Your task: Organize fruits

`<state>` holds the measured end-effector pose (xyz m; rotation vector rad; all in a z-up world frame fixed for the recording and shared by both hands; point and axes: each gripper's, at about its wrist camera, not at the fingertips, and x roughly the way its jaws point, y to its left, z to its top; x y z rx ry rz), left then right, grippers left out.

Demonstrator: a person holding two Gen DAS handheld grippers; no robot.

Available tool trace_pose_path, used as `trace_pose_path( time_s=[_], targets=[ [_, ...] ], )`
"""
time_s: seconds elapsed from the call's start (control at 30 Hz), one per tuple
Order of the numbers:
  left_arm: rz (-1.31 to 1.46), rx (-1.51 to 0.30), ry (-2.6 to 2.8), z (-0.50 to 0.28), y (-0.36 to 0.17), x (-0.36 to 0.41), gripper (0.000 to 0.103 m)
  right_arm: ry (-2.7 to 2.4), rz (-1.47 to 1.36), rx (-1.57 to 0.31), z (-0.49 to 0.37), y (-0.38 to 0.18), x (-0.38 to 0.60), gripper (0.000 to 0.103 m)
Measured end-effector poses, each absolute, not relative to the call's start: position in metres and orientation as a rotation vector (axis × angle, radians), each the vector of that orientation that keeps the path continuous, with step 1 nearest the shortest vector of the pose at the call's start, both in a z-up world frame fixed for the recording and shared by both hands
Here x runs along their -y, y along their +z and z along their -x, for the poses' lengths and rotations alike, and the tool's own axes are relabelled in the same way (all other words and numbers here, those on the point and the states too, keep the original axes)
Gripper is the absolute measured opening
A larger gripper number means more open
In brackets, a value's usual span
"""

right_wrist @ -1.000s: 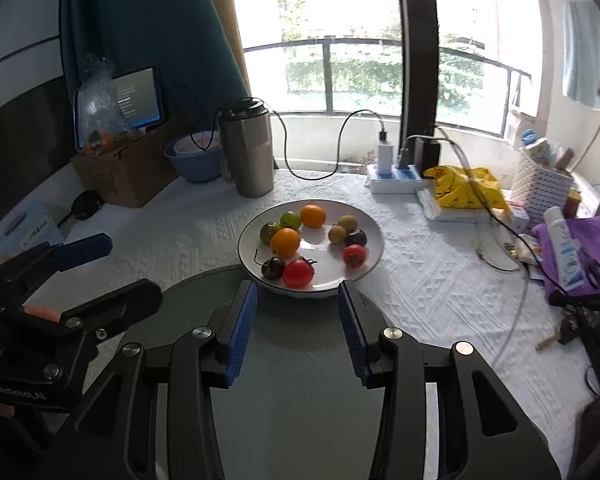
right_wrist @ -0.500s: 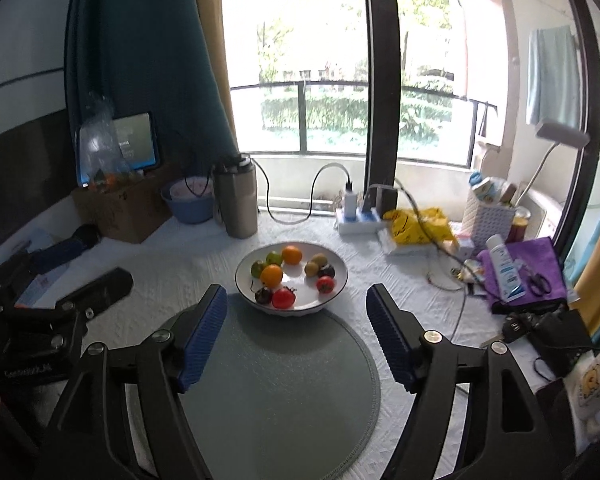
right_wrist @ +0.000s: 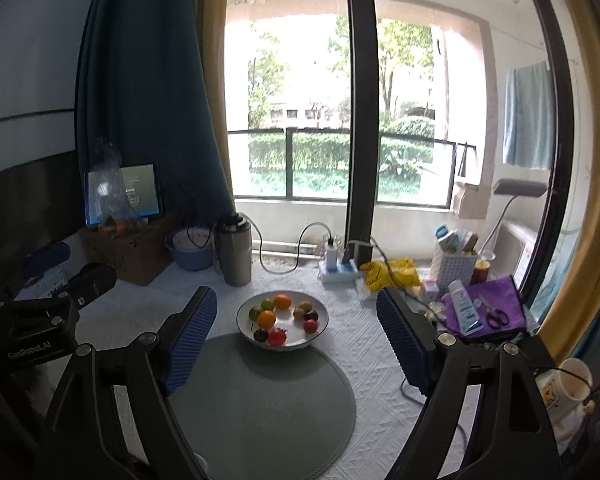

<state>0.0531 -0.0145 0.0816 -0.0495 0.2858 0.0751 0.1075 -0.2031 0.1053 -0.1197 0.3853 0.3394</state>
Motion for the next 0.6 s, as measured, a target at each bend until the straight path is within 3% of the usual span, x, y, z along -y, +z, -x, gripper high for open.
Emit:
trace_pose_path(
  time_s=[0.6],
  targets=[
    [0.015, -0.199, 0.022, -0.001, 0.115, 0.033, 0.097, 0.249, 0.077, -0.281, -0.061, 0.133, 0.238, 0.087]
  ],
)
